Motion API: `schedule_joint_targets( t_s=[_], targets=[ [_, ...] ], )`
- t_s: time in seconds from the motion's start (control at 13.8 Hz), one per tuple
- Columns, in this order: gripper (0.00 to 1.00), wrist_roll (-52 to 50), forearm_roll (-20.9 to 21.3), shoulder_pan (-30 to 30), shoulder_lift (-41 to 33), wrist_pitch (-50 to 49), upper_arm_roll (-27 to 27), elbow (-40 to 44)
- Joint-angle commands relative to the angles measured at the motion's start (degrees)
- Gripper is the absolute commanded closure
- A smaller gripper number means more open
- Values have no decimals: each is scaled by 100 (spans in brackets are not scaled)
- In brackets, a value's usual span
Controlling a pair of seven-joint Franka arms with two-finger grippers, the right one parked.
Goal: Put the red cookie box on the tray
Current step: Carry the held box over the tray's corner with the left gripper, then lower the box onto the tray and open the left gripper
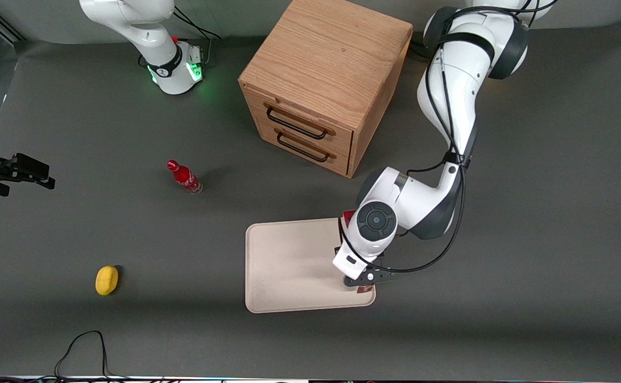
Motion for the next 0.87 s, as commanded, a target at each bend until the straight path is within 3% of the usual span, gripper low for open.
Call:
schedule_joint_targets(
  t_s=[0.0, 0.29, 0.36, 0.43, 0.8],
  targets=[
    [100, 14, 86, -67, 79, 185, 62, 41],
    [100, 23, 95, -67, 167, 318, 62, 32],
    [43, 23, 95, -58, 167, 318, 62, 32],
    [0, 23, 95, -58, 159, 301, 62, 23],
    [0, 23, 95, -58, 124, 186, 62, 23]
  ],
)
